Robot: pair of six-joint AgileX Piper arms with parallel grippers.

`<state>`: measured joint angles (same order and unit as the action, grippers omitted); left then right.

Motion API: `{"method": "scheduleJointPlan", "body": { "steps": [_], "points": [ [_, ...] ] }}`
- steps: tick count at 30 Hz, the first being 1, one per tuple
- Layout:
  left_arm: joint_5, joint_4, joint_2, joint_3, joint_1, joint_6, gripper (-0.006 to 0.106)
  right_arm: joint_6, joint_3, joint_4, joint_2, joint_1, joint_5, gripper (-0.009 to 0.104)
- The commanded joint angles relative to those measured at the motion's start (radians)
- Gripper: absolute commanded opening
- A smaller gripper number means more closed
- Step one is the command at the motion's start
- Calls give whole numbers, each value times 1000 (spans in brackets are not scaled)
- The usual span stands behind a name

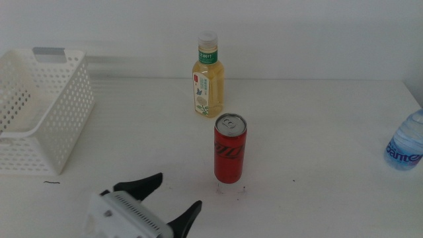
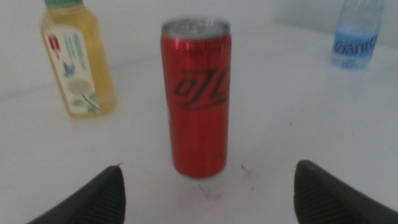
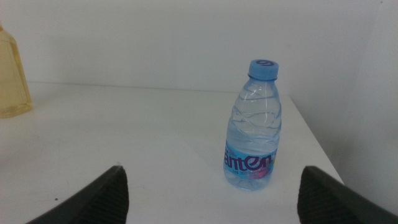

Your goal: Use arms to grab the bottles and put them into the dustbin to the left of the table.

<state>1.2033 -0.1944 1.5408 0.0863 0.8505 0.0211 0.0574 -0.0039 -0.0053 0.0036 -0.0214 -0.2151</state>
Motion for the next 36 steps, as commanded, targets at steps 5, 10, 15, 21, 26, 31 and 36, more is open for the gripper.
{"method": "scheduleJointPlan", "body": {
  "steps": [5, 10, 15, 21, 26, 31, 36],
  "points": [
    [18, 156, 182, 95, -90, -90, 91, 3, 4, -12, -4, 4, 13, 71],
    [18, 176, 267, 213, -106, -100, 91, 3, 4, -12, -4, 4, 13, 71],
    [18, 160, 337, 309, -113, -100, 91, 3, 4, -12, -4, 4, 13, 71],
    [18, 132, 400, 382, -113, -109, 91, 3, 4, -12, -4, 4, 13, 71],
    [18, 130, 456, 445, -113, -126, 91, 3, 4, -12, -4, 4, 13, 71],
    [18, 124, 516, 516, -113, -131, 91, 3, 4, -12, -4, 4, 13, 71],
    [18, 87, 548, 591, -113, -123, 91, 3, 4, -12, -4, 4, 13, 71]
  ]
}}
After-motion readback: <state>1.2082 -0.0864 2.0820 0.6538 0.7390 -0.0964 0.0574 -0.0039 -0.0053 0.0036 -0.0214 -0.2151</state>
